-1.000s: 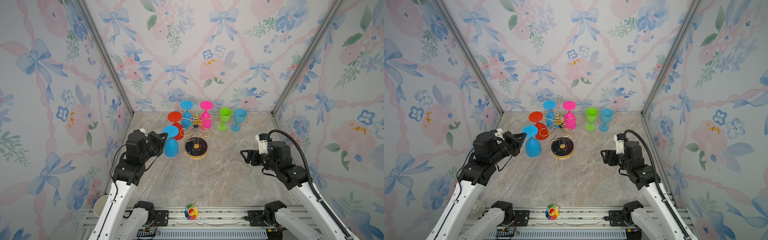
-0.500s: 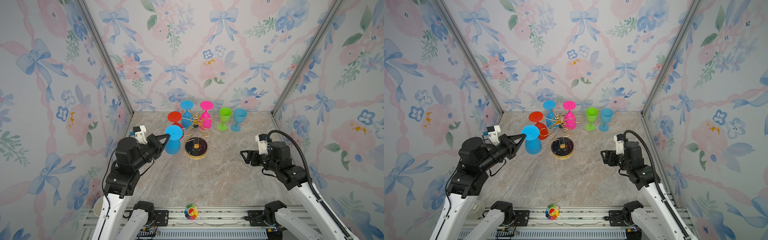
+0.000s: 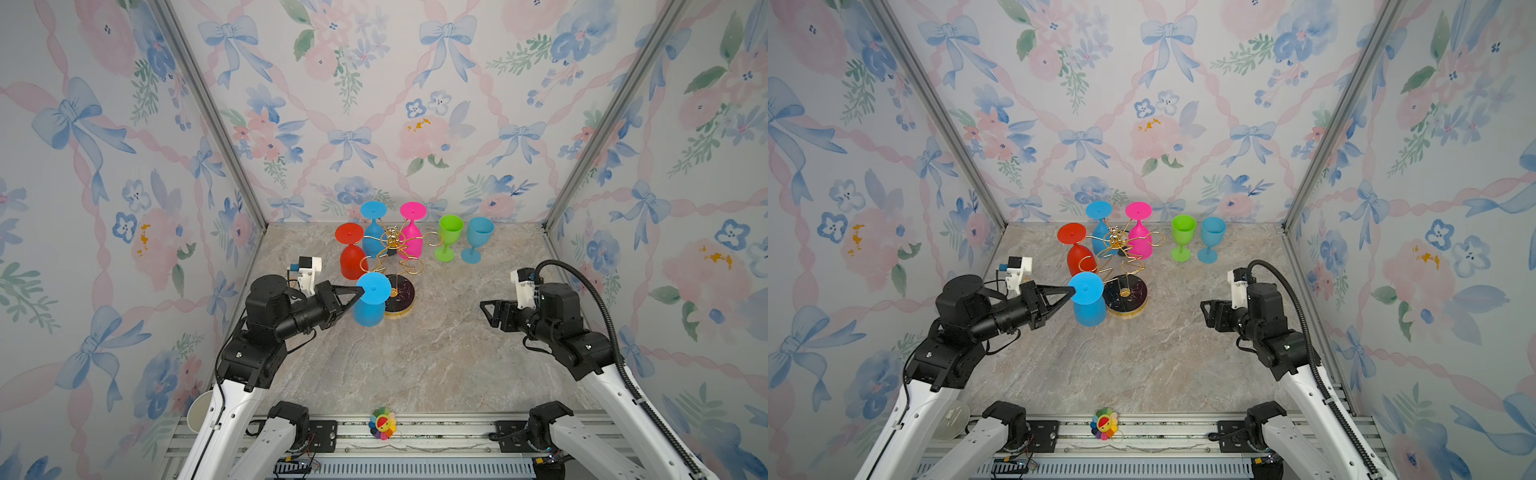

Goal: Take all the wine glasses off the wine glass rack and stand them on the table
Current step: 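Swing the blue glass upright with the left gripper while the right approaches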

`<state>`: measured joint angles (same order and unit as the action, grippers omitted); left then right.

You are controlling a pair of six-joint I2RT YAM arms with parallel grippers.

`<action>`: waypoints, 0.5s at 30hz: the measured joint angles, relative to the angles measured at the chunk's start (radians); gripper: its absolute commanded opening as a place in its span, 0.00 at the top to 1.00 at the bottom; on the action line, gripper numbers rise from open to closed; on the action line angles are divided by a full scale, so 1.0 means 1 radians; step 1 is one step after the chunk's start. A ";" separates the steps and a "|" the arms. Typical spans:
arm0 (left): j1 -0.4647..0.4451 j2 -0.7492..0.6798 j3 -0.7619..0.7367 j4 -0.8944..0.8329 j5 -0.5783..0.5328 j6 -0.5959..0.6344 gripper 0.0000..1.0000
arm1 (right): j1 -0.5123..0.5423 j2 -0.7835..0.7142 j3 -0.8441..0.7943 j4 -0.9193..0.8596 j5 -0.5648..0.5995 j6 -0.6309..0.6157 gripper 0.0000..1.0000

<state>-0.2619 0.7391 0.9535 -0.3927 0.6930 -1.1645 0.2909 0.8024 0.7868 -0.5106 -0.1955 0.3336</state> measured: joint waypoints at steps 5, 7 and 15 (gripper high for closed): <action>-0.074 0.041 0.006 0.002 0.026 0.069 1.00 | 0.001 0.013 0.000 0.016 -0.007 0.010 0.24; -0.138 0.085 0.021 0.002 0.039 0.128 1.00 | 0.005 0.021 0.000 0.021 -0.007 0.018 0.24; -0.533 0.317 0.124 0.000 0.038 0.453 1.00 | 0.008 0.025 0.007 -0.004 0.025 0.034 0.24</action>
<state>-0.7952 1.0565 1.0771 -0.3927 0.7307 -0.7116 0.2985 0.8272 0.7937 -0.5148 -0.1703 0.3676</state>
